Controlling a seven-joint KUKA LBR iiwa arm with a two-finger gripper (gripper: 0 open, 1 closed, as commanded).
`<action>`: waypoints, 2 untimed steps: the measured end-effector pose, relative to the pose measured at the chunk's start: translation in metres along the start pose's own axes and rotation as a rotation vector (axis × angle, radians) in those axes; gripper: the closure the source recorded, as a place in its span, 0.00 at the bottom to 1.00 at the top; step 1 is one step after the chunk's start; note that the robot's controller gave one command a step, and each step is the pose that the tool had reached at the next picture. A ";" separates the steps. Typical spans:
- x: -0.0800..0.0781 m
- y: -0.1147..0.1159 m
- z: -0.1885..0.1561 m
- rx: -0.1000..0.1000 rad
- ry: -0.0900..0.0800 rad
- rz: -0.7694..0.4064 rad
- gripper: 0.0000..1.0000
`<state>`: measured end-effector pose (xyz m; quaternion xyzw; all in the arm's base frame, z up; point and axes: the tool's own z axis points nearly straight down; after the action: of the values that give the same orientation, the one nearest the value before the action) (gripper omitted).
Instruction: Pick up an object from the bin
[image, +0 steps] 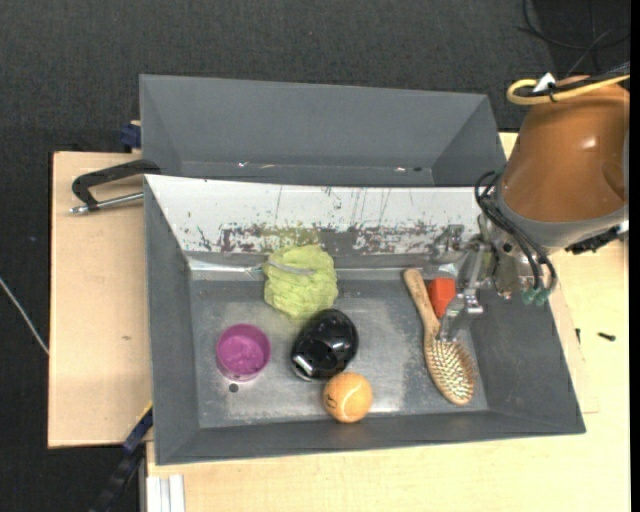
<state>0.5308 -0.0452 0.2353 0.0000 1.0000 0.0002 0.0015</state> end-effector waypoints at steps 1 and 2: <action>0.004 -0.018 0.047 -0.001 -0.001 0.119 0.00; 0.021 -0.077 0.073 0.000 0.002 0.265 0.00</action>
Offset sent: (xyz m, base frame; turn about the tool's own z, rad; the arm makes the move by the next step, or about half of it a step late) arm -0.0225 -0.0779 -0.0753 0.2642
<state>0.5102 -0.1219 0.1617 0.1319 0.9913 0.0006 0.0004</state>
